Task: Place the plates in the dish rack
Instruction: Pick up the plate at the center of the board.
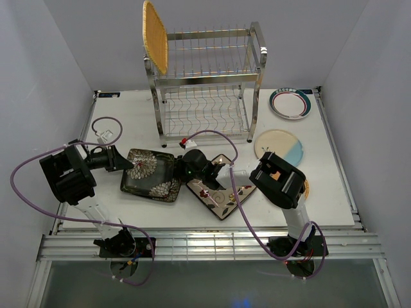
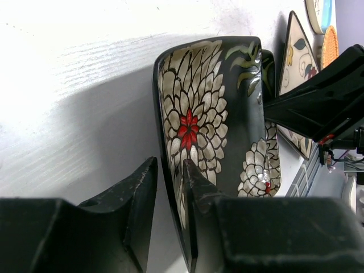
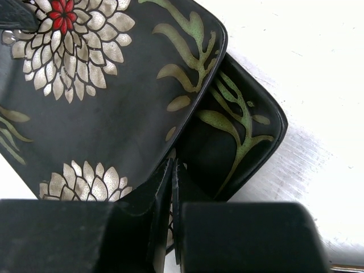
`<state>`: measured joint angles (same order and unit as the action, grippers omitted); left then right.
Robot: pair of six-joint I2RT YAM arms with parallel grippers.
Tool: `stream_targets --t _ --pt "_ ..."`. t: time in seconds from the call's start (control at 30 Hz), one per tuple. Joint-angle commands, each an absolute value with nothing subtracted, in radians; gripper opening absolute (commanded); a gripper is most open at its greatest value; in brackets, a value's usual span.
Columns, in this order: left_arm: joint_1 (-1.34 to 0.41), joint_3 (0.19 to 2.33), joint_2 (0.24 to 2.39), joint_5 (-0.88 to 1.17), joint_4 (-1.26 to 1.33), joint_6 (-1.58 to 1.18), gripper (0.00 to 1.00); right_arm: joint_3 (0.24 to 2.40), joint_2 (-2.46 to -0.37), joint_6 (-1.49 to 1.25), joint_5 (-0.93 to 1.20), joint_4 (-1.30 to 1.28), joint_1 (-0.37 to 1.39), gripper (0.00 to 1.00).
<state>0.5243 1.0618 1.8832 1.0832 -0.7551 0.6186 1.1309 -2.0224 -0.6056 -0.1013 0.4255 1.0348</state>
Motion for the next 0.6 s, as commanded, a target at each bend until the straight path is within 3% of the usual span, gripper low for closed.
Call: stream_targets --t 0.0,0.17,0.57 --pt "0.551 1.092 1.870 1.163 -0.804 0.686 0.34 1.183 -2.045 -0.607 -0.080 0.483 1.046 0.08" --pt "0.561 1.094 1.862 1.173 -0.816 0.696 0.26 1.181 -2.043 -0.607 -0.081 0.483 1.046 0.08" --pt "0.565 1.104 1.861 1.192 -0.873 0.733 0.24 1.212 -2.063 -0.609 -0.086 0.469 1.060 0.08"
